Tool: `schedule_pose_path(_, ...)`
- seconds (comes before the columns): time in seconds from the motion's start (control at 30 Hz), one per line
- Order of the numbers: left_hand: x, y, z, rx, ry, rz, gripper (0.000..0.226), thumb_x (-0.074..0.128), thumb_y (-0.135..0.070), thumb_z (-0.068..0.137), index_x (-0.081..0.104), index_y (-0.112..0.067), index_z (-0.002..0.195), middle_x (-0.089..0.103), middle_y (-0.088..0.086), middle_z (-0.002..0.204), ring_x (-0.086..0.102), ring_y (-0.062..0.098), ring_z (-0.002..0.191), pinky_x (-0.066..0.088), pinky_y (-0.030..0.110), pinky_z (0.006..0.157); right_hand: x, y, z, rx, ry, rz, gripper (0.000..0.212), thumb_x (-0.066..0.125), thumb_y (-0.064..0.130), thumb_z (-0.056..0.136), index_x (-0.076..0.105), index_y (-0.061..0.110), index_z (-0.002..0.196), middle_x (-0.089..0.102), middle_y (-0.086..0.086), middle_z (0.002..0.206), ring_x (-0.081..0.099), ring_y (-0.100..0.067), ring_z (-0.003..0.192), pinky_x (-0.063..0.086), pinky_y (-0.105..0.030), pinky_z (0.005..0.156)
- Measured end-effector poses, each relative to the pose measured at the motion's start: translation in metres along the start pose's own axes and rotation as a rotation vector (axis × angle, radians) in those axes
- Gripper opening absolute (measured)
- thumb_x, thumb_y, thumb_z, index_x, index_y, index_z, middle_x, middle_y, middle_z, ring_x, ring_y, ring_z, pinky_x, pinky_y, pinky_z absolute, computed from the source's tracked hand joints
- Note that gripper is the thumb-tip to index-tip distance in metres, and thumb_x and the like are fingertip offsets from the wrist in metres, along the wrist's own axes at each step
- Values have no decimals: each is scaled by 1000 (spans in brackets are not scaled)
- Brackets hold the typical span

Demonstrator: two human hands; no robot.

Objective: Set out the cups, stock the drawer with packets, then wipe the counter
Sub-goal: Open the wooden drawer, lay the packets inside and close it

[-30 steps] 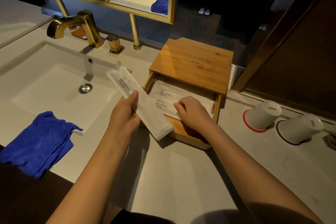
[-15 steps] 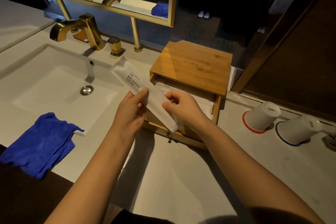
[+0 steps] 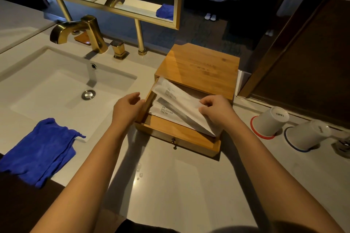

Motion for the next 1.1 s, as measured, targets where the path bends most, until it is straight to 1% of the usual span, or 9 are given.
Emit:
schedule_pose_path(0.07,5,5,2,-40,80,4,34,53,-20,90,57,-13,123,64,7,118,60,17,100,53,29,83,5,-9,0,17,35,-66,23,57,8,86,66,10,107,64,-3,109,56,-12,83,44,-22,60)
schedule_pose_path(0.13,10,6,0,-50,105,-33,29,49,-20,92,62,-14,118,66,-4,90,58,7,77,50,13,53,11,-14,0,18,54,-118,28,56,8,87,63,11,115,62,-5,118,57,-15,95,43,-22,68)
schedule_pose_path(0.2,13,7,-1,-55,110,-38,28,47,-23,93,63,-15,115,59,-13,77,55,5,70,44,12,45,17,-17,0,13,81,-137,30,55,8,88,62,10,117,61,-6,122,56,-17,101,43,-22,72)
schedule_pose_path(0.33,14,7,-1,-73,123,-24,28,45,-22,94,63,-19,115,59,-12,78,56,7,71,44,19,54,26,-12,2,-46,220,-170,29,55,8,88,62,10,116,63,-6,118,55,-14,94,41,-16,66)
schedule_pose_path(0.5,16,9,0,-97,125,-36,27,45,-21,94,65,-20,111,67,6,92,64,30,92,55,41,76,31,-12,6,-53,255,-211,30,56,6,88,63,11,116,64,-5,112,53,-12,88,38,-13,62)
schedule_pose_path(0.63,16,10,0,-83,108,-66,29,43,-19,93,64,-19,113,62,-4,79,59,15,73,51,26,60,35,-19,0,-48,345,-205,31,57,7,86,63,12,116,63,-3,107,54,-11,84,39,-13,61)
schedule_pose_path(0.73,17,10,0,-77,98,-68,29,44,-18,94,64,-19,115,62,-5,89,55,12,76,48,26,61,38,-22,-3,-43,342,-201,32,57,7,86,62,12,117,62,-1,109,53,-12,88,39,-14,64)
schedule_pose_path(0.87,16,11,1,-74,102,-74,29,44,-19,94,64,-17,115,63,-3,97,56,16,86,48,26,63,48,-24,-7,-35,267,-228,27,56,7,86,64,11,111,59,0,99,52,-13,85,37,-12,59)
schedule_pose_path(1.1,18,13,2,-66,78,-104,26,45,-17,92,67,-21,106,61,-15,77,56,6,73,49,29,64,54,-20,-12,-77,19,-409,14,60,5,83,62,15,92,58,-4,97,50,-19,87,43,-28,66)
Point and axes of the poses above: each hand's wrist, its own z-axis towards the middle knuckle, its own x-axis out of the palm, y = z × x, the point moved 2 cm from there along z, towards the middle knuckle
